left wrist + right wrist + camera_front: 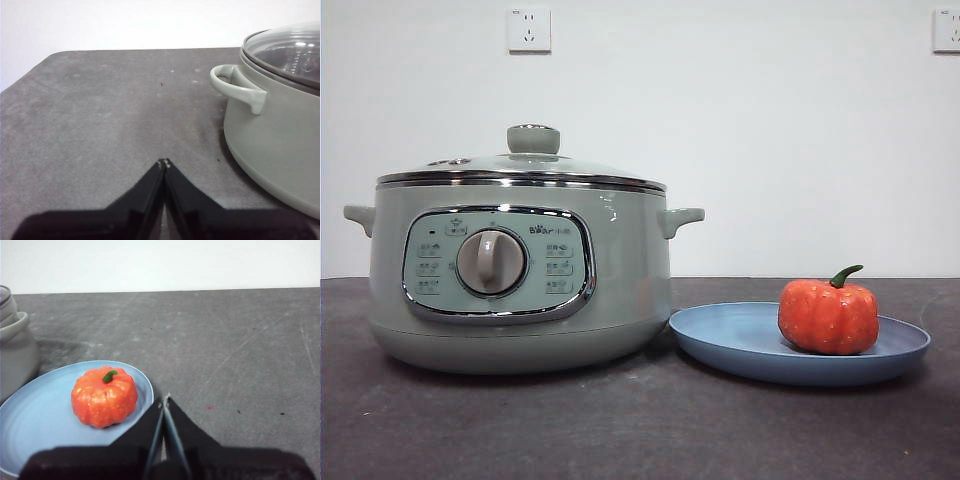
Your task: Take the pumpkin out from the steamer,put the pumpkin in the blue plate,close the lid
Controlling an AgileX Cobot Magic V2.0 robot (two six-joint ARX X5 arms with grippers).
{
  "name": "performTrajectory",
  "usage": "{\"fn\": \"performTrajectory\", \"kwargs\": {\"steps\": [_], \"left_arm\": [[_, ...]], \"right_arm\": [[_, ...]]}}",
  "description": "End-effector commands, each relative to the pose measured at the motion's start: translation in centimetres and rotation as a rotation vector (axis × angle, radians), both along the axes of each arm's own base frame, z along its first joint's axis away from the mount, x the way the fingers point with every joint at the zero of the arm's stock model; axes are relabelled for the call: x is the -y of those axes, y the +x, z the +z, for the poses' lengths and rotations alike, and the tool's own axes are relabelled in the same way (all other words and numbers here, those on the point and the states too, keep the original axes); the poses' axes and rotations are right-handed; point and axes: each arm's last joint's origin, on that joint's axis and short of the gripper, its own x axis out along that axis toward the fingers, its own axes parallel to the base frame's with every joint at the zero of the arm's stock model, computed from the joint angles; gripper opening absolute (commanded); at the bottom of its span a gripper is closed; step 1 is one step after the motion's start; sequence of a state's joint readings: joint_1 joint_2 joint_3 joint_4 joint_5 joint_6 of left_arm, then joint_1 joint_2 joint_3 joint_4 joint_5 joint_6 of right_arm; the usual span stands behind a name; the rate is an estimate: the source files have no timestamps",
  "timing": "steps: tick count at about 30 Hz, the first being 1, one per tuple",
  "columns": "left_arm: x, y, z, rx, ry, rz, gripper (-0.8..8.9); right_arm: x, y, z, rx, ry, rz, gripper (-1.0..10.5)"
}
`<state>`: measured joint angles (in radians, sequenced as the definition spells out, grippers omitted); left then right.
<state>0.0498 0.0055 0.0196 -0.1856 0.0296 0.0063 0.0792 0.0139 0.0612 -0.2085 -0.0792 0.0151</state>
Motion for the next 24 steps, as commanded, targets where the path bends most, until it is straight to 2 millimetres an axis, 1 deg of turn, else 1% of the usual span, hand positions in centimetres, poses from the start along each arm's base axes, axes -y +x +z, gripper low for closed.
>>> {"fn": "performTrajectory", "kwargs": {"steps": [1,5,24], "left_arm": [[-0.05,0.07,-0.54,-0.014,-0.007,0.007,-0.03],[-0.05,0.07,-0.54,-0.014,-0.007,0.007,-0.03],[-0.05,0.07,-0.53,-0.012,-0.007,0.007,-0.03]], "right_arm": [[-0.10,0.06,-0.58,-0.003,0.014,0.008,-0.2],[-0.31,0.22,-1.43,-0.016,0.043,0.023,-0.2],[-0.40,0.23,-1.43,-0.020,0.059,0.025,-0.2]]}}
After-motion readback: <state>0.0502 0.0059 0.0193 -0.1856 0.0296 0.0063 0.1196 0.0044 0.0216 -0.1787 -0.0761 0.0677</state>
